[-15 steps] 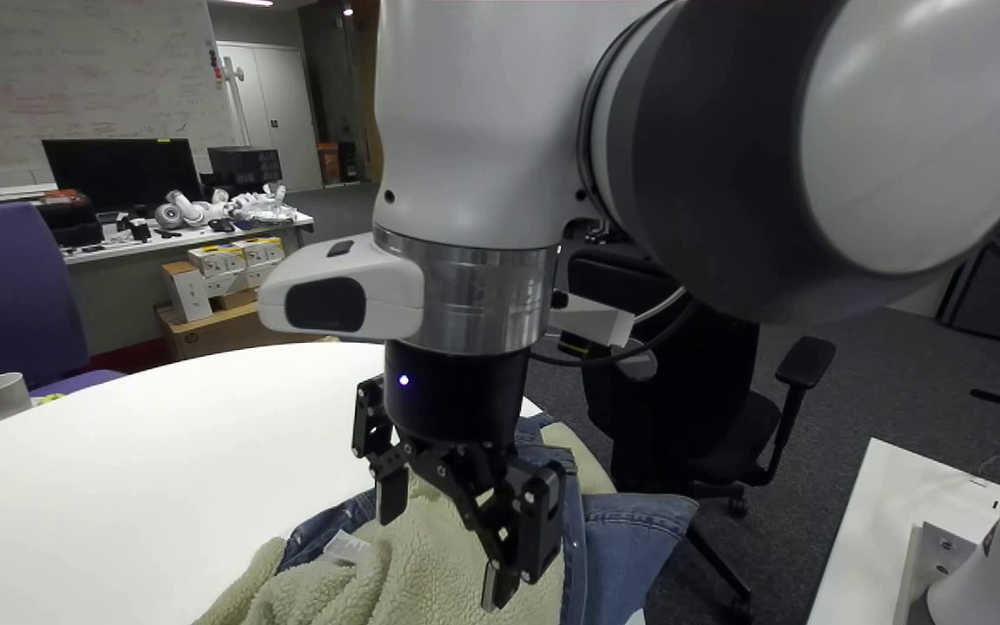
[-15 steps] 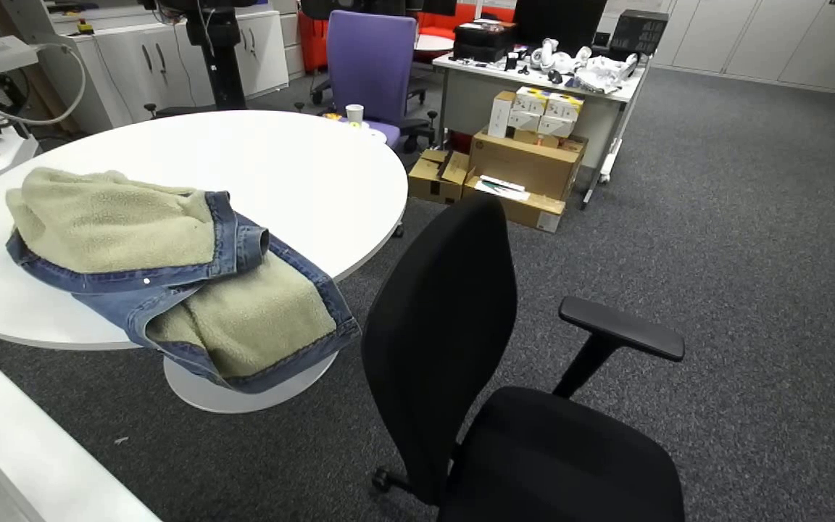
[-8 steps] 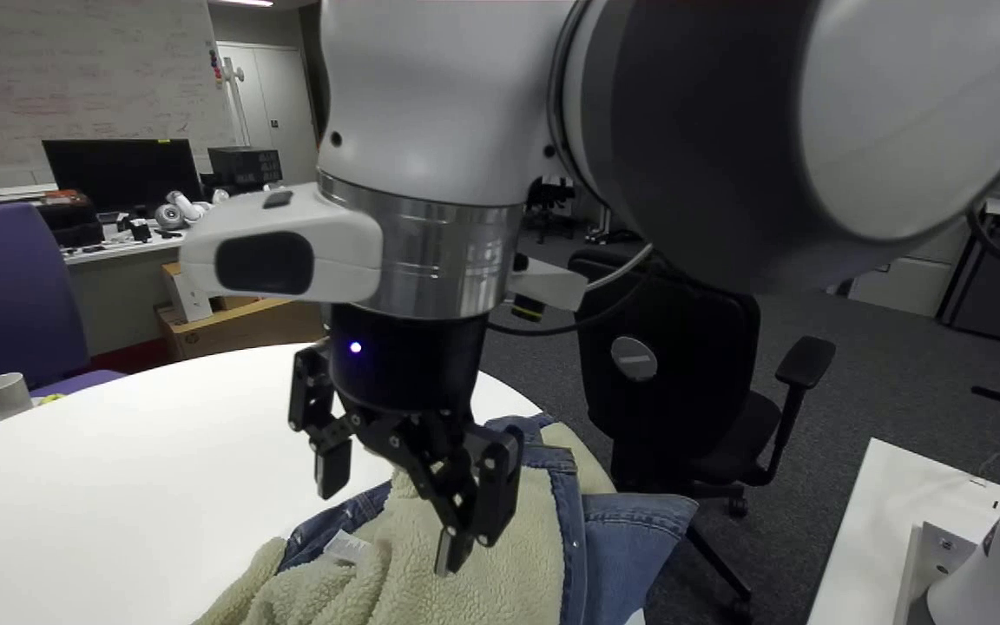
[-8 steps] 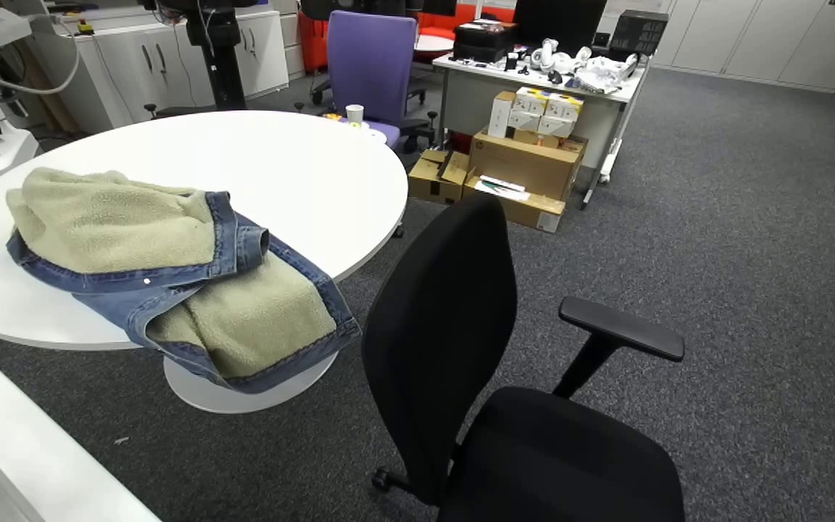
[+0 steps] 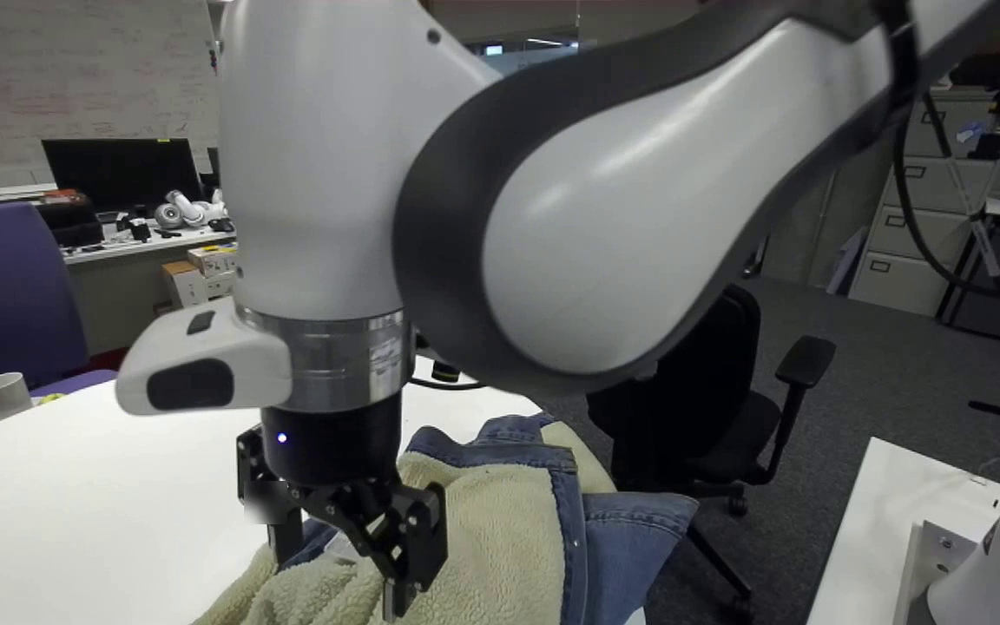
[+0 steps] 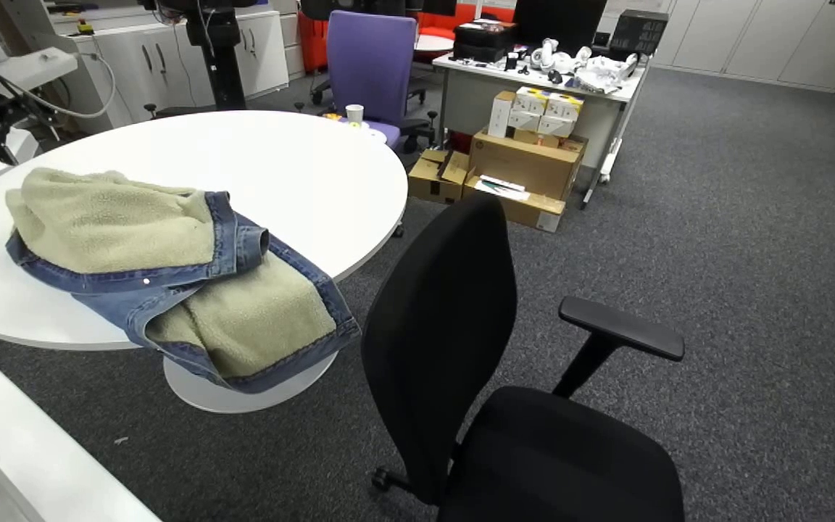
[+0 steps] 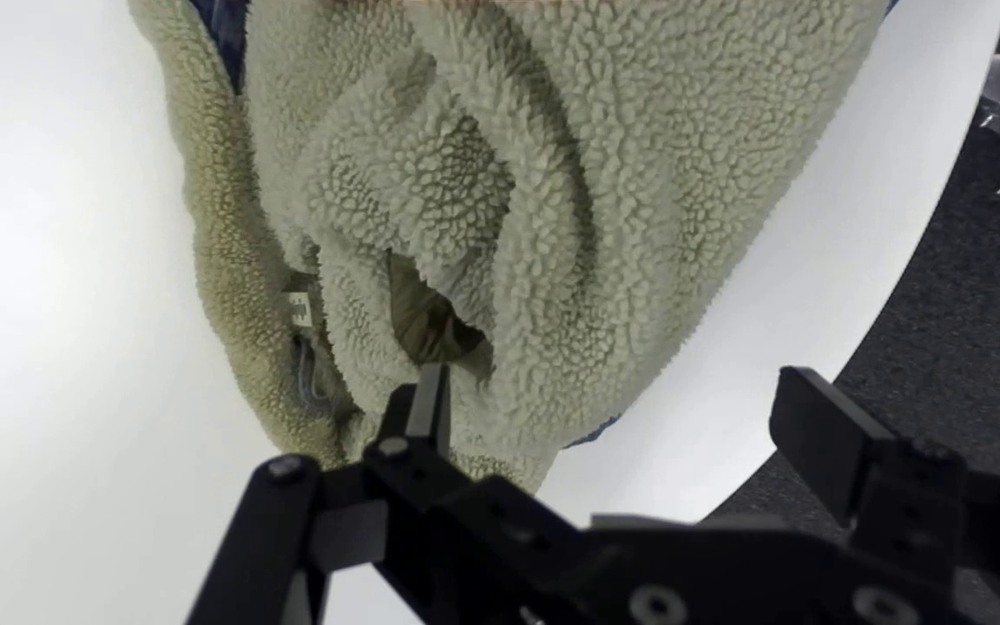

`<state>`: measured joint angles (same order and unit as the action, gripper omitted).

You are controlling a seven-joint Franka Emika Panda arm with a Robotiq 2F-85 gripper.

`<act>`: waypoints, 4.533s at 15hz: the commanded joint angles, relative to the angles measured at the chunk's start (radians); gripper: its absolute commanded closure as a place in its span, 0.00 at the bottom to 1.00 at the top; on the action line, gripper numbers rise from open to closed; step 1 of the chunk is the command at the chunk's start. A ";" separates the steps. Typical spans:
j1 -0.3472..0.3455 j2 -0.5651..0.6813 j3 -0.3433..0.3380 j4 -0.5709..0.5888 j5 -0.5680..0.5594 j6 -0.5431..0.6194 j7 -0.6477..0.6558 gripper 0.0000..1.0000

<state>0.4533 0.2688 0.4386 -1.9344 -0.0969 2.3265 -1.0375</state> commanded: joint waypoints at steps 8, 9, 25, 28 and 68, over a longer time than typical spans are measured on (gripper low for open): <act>-0.008 0.231 0.057 0.127 0.029 -0.049 -0.049 0.00; -0.004 0.234 0.060 0.126 0.023 -0.050 -0.045 0.00; -0.003 0.050 -0.085 0.046 -0.338 -0.274 0.013 0.97; -0.002 0.011 -0.112 0.026 -0.444 -0.325 0.034 0.97; 0.055 0.149 0.003 0.243 -0.014 -0.416 0.310 0.04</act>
<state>0.4566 0.3605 0.4469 -1.8271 -0.0695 1.8855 -0.8734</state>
